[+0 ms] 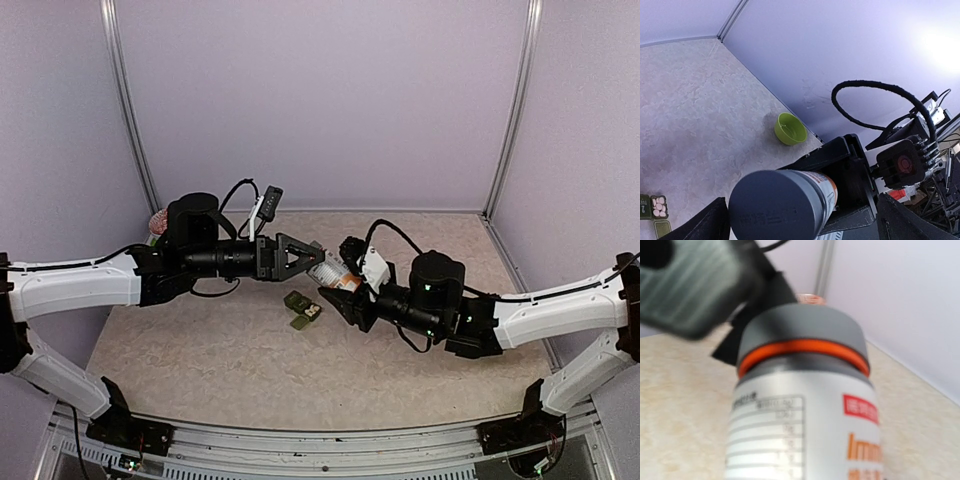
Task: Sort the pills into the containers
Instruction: Screw the lid of the pill bottle onto the pill bottle.
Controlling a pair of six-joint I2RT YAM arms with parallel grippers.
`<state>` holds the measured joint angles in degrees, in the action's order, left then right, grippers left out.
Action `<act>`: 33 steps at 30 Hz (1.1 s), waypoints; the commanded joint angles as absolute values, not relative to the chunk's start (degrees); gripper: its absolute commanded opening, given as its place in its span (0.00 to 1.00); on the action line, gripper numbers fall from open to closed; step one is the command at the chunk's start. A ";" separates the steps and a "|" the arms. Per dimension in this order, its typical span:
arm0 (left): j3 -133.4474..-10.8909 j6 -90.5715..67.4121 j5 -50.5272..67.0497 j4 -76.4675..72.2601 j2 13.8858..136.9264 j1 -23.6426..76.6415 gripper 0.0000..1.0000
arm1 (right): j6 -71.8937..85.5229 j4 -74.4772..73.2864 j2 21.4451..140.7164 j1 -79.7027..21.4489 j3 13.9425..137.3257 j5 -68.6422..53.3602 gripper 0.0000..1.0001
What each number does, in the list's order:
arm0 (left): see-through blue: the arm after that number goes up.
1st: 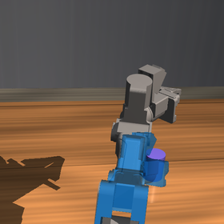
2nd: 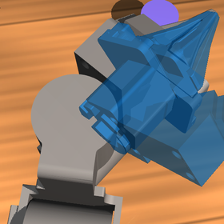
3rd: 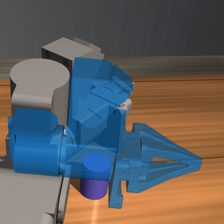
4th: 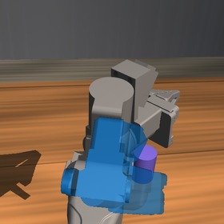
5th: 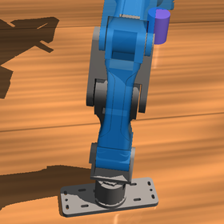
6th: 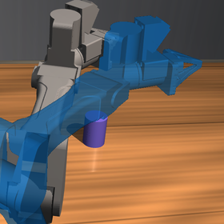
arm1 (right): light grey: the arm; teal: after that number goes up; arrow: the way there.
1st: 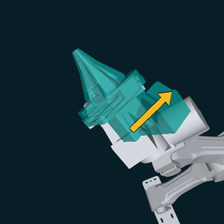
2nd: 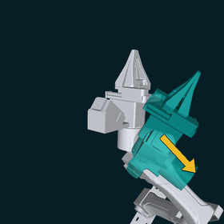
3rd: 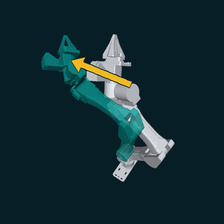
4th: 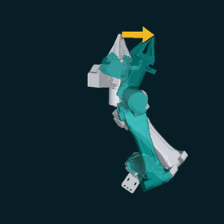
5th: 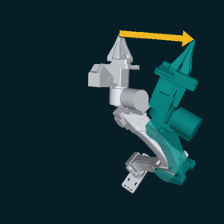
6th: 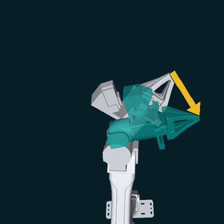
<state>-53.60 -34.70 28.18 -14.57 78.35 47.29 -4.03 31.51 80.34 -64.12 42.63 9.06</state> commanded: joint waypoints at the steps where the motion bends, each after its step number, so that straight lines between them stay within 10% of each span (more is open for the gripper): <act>1: -52.90 -36.51 28.08 -15.76 77.79 46.93 0.99 | -5.45 32.48 79.31 -64.42 42.56 14.39 0.12; 33: -53.09 -37.33 30.06 -19.35 77.38 46.58 0.99 | -5.78 31.29 89.27 -67.15 46.54 7.18 0.10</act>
